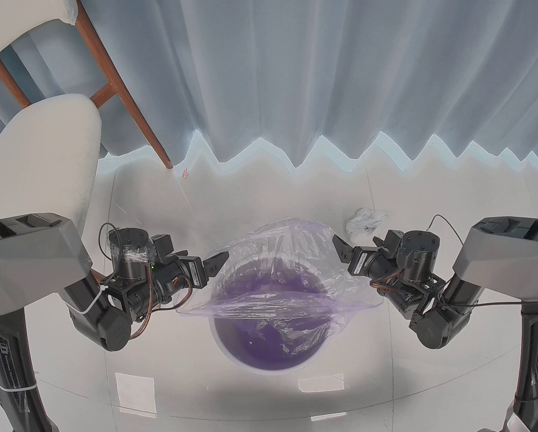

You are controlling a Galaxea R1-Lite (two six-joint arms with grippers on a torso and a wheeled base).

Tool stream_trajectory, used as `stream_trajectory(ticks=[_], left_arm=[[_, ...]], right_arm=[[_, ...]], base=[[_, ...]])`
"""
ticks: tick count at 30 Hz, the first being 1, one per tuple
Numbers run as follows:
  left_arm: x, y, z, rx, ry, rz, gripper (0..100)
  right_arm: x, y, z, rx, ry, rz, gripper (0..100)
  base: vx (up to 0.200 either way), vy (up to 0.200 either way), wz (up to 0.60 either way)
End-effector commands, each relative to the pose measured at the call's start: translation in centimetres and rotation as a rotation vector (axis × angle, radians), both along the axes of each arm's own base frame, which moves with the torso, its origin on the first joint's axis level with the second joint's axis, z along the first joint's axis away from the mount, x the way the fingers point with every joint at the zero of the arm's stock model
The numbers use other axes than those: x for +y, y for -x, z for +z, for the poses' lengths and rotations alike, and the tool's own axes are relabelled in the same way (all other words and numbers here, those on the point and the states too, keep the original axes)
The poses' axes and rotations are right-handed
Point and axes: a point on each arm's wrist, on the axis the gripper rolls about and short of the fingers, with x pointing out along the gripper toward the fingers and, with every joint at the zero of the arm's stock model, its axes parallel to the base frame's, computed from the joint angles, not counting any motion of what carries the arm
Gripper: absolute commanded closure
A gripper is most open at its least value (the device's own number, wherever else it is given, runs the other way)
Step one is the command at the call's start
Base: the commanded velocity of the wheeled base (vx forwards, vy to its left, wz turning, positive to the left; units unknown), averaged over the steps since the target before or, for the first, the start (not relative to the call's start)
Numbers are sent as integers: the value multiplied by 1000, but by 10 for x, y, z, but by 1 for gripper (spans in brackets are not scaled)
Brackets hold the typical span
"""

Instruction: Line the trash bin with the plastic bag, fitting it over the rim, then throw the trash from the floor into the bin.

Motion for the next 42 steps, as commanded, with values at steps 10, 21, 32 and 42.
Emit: stream_trajectory(ticks=[10,21,32,42], left_arm=[[12,-25,-30,39,-15,62,0],[8,-31,-47,58,-31,90,0],[4,-25,-51,76,-40,75,0],[-2,-20,-49,50,-31,57,0]], right_arm=[[-9,-17,-25,33,17,-41,0],[-15,-24,-39,54,27,-59,0],[-1,1,16,-111,-59,11,0],[20,17,25,-144,-162,134,0]], base=[[0,0,0],[0,0,0],[0,0,0],[0,0,0]])
